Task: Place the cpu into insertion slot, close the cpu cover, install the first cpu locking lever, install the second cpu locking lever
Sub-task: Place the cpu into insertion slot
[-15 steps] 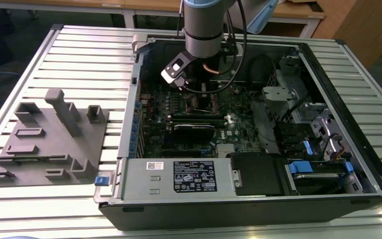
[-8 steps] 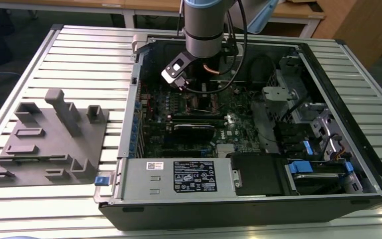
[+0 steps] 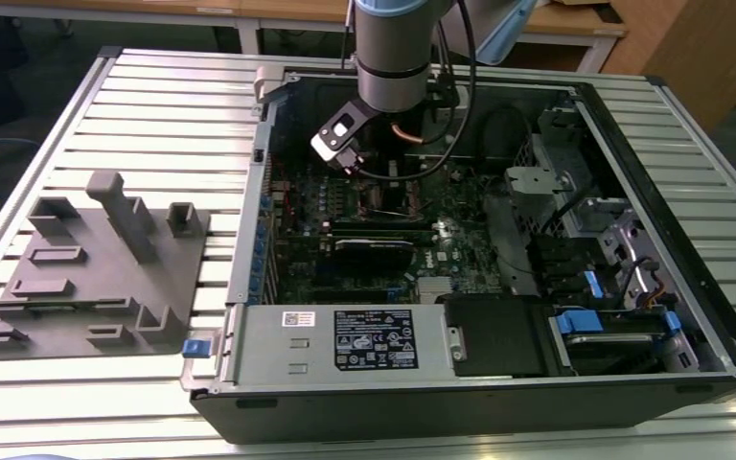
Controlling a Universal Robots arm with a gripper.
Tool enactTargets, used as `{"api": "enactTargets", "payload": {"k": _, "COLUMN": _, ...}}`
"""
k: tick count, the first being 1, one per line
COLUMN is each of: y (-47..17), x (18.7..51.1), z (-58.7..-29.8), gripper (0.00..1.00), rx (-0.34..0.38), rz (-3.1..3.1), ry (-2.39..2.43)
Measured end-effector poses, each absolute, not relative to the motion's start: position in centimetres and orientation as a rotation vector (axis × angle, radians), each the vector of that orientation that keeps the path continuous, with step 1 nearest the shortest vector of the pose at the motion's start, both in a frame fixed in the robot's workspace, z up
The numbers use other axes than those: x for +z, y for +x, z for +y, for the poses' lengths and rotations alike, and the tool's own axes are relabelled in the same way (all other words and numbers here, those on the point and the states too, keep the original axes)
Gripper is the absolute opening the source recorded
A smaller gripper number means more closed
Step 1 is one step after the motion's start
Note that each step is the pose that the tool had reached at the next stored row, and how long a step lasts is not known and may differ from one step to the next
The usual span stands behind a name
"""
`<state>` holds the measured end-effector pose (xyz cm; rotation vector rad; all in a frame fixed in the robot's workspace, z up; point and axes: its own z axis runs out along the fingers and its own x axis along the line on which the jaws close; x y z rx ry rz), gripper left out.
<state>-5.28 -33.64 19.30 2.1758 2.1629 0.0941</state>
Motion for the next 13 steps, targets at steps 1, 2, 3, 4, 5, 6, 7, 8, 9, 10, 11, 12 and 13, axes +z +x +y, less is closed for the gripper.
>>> {"api": "enactTargets", "payload": {"k": 1, "y": -5.28, "x": 19.3, "z": -33.64, "gripper": 0.54, "rx": 0.094, "rz": 2.163, "ry": 2.176}}
{"api": "enactTargets", "payload": {"k": 2, "y": -5.29, "x": 19.3, "z": -33.65, "gripper": 0.54, "rx": 0.094, "rz": 2.163, "ry": 2.176}}
{"api": "enactTargets", "payload": {"k": 3, "y": -5.28, "x": 19.28, "z": -33.64, "gripper": 0.54, "rx": 0.094, "rz": 2.163, "ry": 2.176}}
{"api": "enactTargets", "payload": {"k": 4, "y": -5.28, "x": 19.24, "z": -33.64, "gripper": 0.54, "rx": 0.095, "rz": 2.163, "ry": 2.176}}
{"api": "enactTargets", "payload": {"k": 5, "y": -5.28, "x": 19.19, "z": -33.64, "gripper": 0.54, "rx": 0.094, "rz": 2.163, "ry": 2.176}}
{"api": "enactTargets", "payload": {"k": 6, "y": -5.29, "x": 19.16, "z": -33.65, "gripper": 0.54, "rx": 0.093, "rz": 2.163, "ry": 2.176}}
{"api": "enactTargets", "payload": {"k": 7, "y": -5.3, "x": 19.14, "z": -33.66, "gripper": 0.54, "rx": 0.093, "rz": 2.163, "ry": 2.176}}
{"api": "enactTargets", "payload": {"k": 8, "y": -5.3, "x": 19.14, "z": -33.66, "gripper": 0.54, "rx": 0.093, "rz": 2.163, "ry": 2.176}}
{"api": "enactTargets", "payload": {"k": 9, "y": -5.29, "x": 19.13, "z": -33.65, "gripper": 0.54, "rx": 0.093, "rz": 2.163, "ry": 2.176}}
{"api": "enactTargets", "payload": {"k": 10, "y": -5.29, "x": 19.12, "z": -33.65, "gripper": 0.54, "rx": 0.094, "rz": 2.163, "ry": 2.176}}
{"api": "enactTargets", "payload": {"k": 11, "y": -5.29, "x": 19.12, "z": -33.65, "gripper": 0.54, "rx": 0.094, "rz": 2.163, "ry": 2.176}}
{"api": "enactTargets", "payload": {"k": 12, "y": -5.29, "x": 19.12, "z": -33.65, "gripper": 0.54, "rx": 0.094, "rz": 2.163, "ry": 2.176}}
{"api": "enactTargets", "payload": {"k": 13, "y": -5.29, "x": 19.11, "z": -33.65, "gripper": 0.54, "rx": 0.094, "rz": 2.163, "ry": 2.176}}
